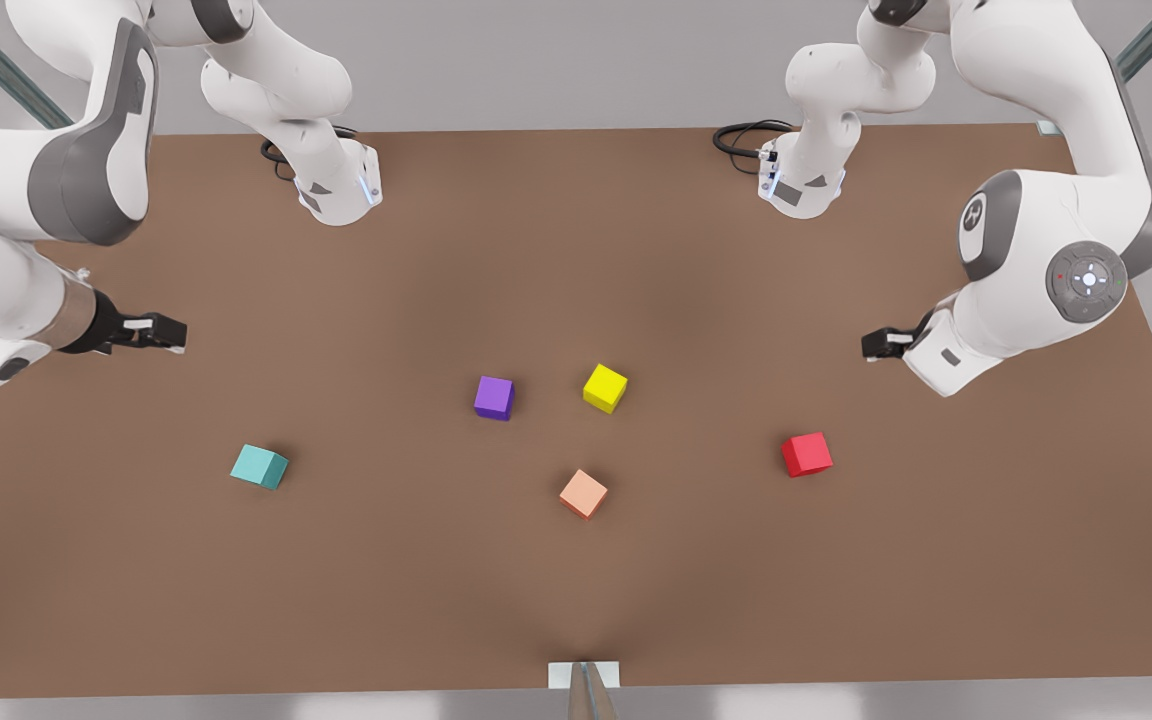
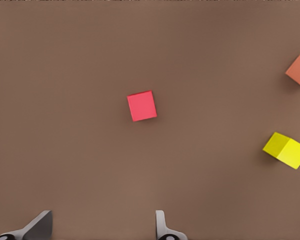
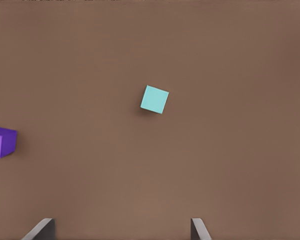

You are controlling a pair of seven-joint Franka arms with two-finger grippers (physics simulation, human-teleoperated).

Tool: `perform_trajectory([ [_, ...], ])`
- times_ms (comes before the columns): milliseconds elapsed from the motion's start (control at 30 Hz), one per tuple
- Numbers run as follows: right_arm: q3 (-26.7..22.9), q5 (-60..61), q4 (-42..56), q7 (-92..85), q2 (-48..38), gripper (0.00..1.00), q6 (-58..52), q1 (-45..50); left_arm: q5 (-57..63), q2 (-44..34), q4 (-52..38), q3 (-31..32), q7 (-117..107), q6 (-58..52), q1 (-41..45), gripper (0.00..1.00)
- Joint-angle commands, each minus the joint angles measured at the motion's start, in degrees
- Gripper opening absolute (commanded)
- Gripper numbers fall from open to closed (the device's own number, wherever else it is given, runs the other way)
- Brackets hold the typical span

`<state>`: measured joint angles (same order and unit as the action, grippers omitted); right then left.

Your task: Pick up red wooden cube and pass to hand red wooden cube and place in blue wooden cube

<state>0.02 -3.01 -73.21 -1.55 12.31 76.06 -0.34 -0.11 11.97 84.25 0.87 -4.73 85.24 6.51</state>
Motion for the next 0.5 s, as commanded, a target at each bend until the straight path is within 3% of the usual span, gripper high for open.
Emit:
perform_trajectory([
  [0,-0.1,0.5,0.0,3.6,-0.1,1.0,0.8,0.0,-0.1,0.0,0.0,0.0,-0.5,1.2,0.0,1.0],
  [67,-0.4,0.2,0.2,1.6,2.2,1.0,0.3,0.0,-0.1,1.2,-0.1,0.0,-0.7,2.1,0.0,1.0],
  [167,-0.1,-0.3,0.2,0.8,2.2,1.0,0.8,0.7,0.1,15.2,-3.1,2.8,-10.0,11.9,0.0,1.0],
  [233,-0.3,-0.4,0.8,1.8,3.1,1.0,0.7,1.2,0.0,19.2,-2.9,2.7,-13.0,17.1,-0.3,1.0],
  [333,-1.2,-0.4,1.6,1.5,2.4,1.0,0.7,0.9,-0.2,20.7,2.7,2.6,-18.1,29.3,-0.3,1.0],
  [467,-3.5,-1.5,1.9,1.5,2.4,1.0,1.1,-0.2,-0.2,20.9,9.2,1.8,-23.5,35.5,-0.8,1.0],
])
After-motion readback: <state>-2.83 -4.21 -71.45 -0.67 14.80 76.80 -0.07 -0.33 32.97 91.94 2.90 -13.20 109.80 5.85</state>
